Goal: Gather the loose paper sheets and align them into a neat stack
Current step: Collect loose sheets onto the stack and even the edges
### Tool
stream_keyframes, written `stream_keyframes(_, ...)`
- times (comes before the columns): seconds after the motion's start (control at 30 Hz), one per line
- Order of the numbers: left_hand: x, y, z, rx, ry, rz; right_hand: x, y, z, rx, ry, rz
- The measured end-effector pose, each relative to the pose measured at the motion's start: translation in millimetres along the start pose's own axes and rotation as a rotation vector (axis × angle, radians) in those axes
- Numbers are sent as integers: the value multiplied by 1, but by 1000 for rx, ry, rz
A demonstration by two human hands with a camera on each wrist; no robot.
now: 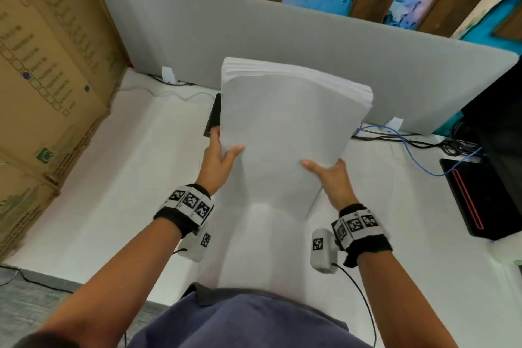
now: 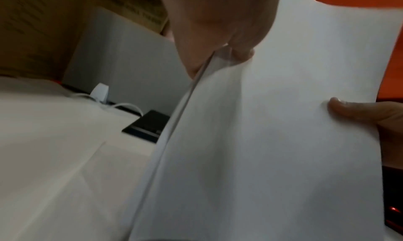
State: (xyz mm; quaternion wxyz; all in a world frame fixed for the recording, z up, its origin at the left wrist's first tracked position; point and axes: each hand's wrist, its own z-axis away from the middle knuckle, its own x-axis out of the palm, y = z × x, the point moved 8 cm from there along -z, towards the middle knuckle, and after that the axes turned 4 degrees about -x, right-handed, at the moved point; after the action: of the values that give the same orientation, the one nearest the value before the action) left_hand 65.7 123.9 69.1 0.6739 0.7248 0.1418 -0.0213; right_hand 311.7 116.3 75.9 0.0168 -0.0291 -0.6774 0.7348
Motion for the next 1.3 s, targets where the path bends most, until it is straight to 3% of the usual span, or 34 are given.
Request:
stream_keyframes(0.13, 7, 0, -5, -15, 26, -35, -1, 8, 1, 5, 90, 14)
stream_keyframes(0.27, -2, 37, 3, 107, 198, -21, 2, -27, -2, -129, 133, -41)
stream_keyframes(0.4, -9, 46, 18, 202, 237, 80, 3, -36, 5, -146, 142, -121)
stream_keyframes(0.6, -17, 30, 17, 113, 234, 128, 15, -15, 10, -36, 109, -118)
stream_keyframes(0.83, -25, 31, 26, 105, 331, 134, 17, -13, 14, -31, 102, -133)
stream_keyframes(1.0, -17, 11, 26, -26, 199, 112, 17, 8, 19, 40, 102, -78)
stream_keyframes(1.17, -15, 39, 11, -106, -118, 337, 5, -38, 10, -57, 86, -84)
stream_keyframes(1.3, -2, 45, 8, -126, -194, 331, -1, -58, 3, -124, 99, -104)
